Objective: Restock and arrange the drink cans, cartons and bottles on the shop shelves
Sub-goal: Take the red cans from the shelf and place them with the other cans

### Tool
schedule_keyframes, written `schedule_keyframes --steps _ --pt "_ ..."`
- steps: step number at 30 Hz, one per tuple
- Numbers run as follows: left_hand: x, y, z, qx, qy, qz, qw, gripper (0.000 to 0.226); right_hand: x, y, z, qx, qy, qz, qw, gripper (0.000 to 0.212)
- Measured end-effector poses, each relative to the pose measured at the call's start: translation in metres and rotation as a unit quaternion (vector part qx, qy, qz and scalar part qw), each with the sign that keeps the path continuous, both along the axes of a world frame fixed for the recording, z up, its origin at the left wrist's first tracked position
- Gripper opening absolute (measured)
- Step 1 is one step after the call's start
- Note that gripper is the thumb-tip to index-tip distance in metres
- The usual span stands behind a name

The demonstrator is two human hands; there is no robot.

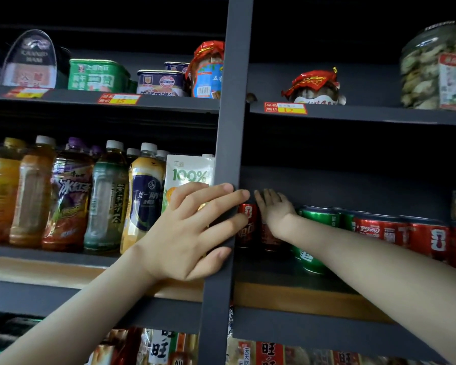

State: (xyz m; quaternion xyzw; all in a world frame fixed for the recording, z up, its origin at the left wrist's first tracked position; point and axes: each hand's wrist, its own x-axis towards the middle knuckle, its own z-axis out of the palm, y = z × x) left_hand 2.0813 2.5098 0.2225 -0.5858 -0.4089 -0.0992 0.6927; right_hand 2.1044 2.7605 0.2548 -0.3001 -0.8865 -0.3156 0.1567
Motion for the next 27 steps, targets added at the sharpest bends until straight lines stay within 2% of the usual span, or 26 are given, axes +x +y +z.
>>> schedule_keyframes --steps 3,7,15,21,25,27 --pt "-0.002 0.002 0.0 -0.001 -0.002 -0.006 1.0 0.051 -0.004 -0.006 0.003 -0.053 0.005 0.089 0.995 0.097" --pt "-0.003 0.002 -0.001 0.003 0.0 -0.003 1.0 0.052 -0.018 -0.012 -0.003 -0.124 0.008 0.12 0.985 0.099" --pt "0.001 0.0 0.0 0.0 0.004 0.005 1.0 0.05 -0.007 -0.025 -0.004 -0.144 0.082 0.213 0.963 0.074" --pt "0.004 -0.004 0.001 -0.012 -0.001 0.019 1.0 0.048 0.024 -0.052 -0.005 -0.086 0.005 0.252 0.964 0.083" --pt "0.008 -0.006 -0.001 -0.019 -0.019 0.019 0.999 0.044 0.047 -0.068 -0.005 0.017 -0.041 0.243 0.969 0.08" --pt "0.009 -0.007 -0.002 -0.021 -0.022 0.019 0.999 0.04 0.061 -0.074 -0.002 0.064 -0.033 0.25 0.966 0.068"
